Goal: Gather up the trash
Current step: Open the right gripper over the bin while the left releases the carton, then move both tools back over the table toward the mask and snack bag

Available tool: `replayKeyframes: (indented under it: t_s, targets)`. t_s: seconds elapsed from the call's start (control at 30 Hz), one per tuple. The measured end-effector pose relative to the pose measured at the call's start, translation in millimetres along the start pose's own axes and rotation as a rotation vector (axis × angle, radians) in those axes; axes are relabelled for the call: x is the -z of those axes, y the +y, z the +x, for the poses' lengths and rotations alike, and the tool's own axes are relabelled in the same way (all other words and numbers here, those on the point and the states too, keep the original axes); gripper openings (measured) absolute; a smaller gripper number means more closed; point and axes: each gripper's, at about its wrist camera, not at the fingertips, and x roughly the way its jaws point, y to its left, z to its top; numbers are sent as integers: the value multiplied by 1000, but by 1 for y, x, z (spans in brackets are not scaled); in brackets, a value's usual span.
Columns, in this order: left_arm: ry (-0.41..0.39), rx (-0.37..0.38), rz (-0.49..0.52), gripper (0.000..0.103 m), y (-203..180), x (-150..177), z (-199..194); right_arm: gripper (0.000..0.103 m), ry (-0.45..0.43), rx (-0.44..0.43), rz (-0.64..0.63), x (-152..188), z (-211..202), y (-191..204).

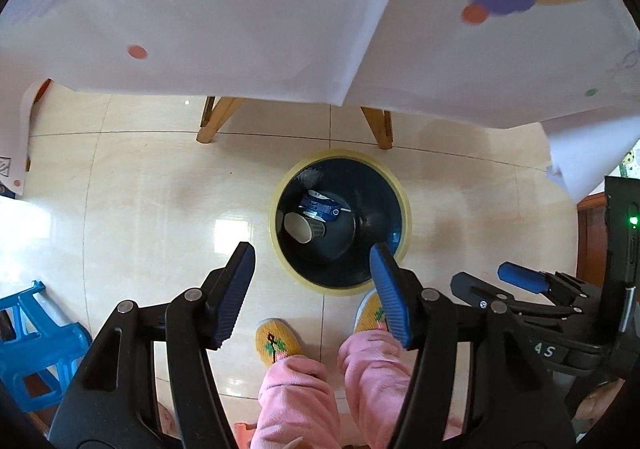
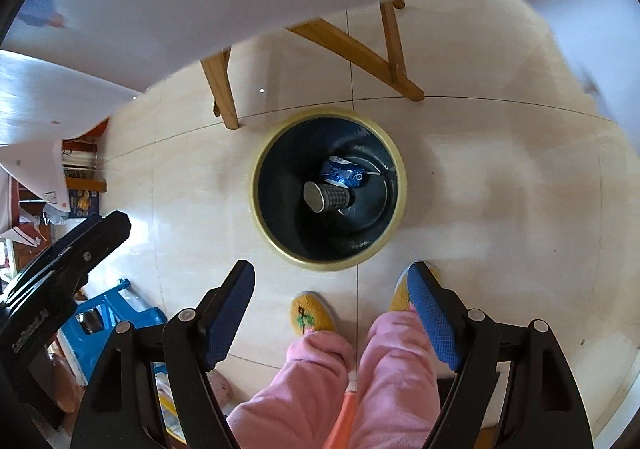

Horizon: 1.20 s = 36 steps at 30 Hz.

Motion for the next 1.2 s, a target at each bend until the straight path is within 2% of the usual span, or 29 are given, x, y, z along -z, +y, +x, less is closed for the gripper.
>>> replayKeyframes:
  t_s: [0.73, 1.2]
  targets:
    - [-120, 5, 12, 57, -16, -13, -172, 80, -141, -40, -77, -3, -178, 29]
    - [-274, -3, -3, 57, -49, -60, -274, 80, -290, -111, -207, -39, -287, 58]
